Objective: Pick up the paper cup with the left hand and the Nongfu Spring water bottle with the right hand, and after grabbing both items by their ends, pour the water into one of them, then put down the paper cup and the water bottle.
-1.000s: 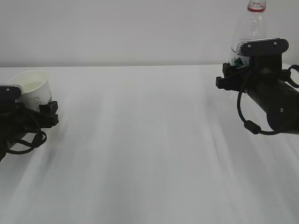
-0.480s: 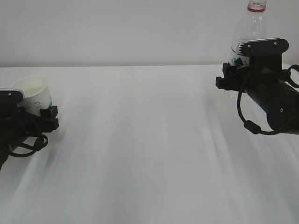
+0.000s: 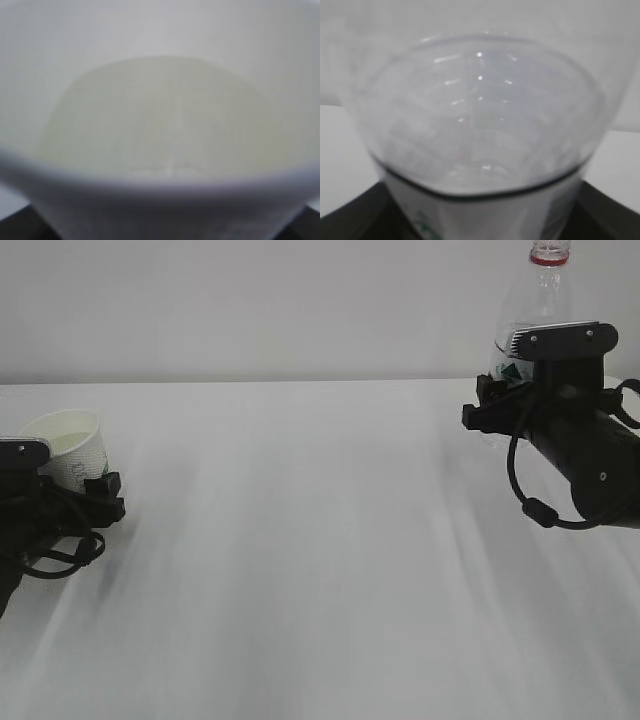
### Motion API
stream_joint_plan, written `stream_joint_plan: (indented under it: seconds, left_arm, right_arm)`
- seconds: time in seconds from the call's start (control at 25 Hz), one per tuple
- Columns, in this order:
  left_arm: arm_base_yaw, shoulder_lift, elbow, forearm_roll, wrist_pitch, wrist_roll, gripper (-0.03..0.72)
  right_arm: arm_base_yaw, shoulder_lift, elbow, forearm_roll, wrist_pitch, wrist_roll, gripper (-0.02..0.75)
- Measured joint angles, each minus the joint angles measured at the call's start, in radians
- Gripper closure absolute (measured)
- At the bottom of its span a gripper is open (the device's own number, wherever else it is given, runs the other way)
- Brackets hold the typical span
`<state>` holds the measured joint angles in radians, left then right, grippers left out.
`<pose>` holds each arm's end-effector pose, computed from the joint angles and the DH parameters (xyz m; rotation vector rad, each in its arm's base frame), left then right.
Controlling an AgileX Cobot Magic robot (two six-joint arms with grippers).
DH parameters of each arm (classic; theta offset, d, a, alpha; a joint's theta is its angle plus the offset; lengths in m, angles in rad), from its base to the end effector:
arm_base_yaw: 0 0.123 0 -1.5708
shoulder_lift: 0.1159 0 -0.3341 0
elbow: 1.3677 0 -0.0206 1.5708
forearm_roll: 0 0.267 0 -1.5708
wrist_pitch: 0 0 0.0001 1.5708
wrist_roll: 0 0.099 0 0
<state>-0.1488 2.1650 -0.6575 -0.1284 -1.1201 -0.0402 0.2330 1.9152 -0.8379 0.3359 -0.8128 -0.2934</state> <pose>0.3696 -0.0439 0.0860 -0.0304 1.8724 -0.0607 0.4007 0.0708 0.1906 -0.0833 1.7696 -0.0880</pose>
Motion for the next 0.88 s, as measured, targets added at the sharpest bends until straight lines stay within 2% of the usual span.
stream_joint_plan:
  seconds: [0.28, 0.56, 0.88]
  left_arm:
    - [0.0, 0.002, 0.0, -0.002, -0.006, 0.0, 0.137]
    - [0.0, 0.004, -0.002, -0.004, -0.018, 0.0, 0.041]
    - [0.0, 0.004, -0.002, -0.006, -0.02, 0.0, 0.028]
  right_arm:
    - [0.0, 0.0, 0.0, -0.004, -0.022, 0.0, 0.207]
    - [0.0, 0.0, 0.0, -0.004, -0.023, 0.002, 0.207]
    - [0.0, 0.0, 0.0, -0.004, -0.025, 0.002, 0.208]
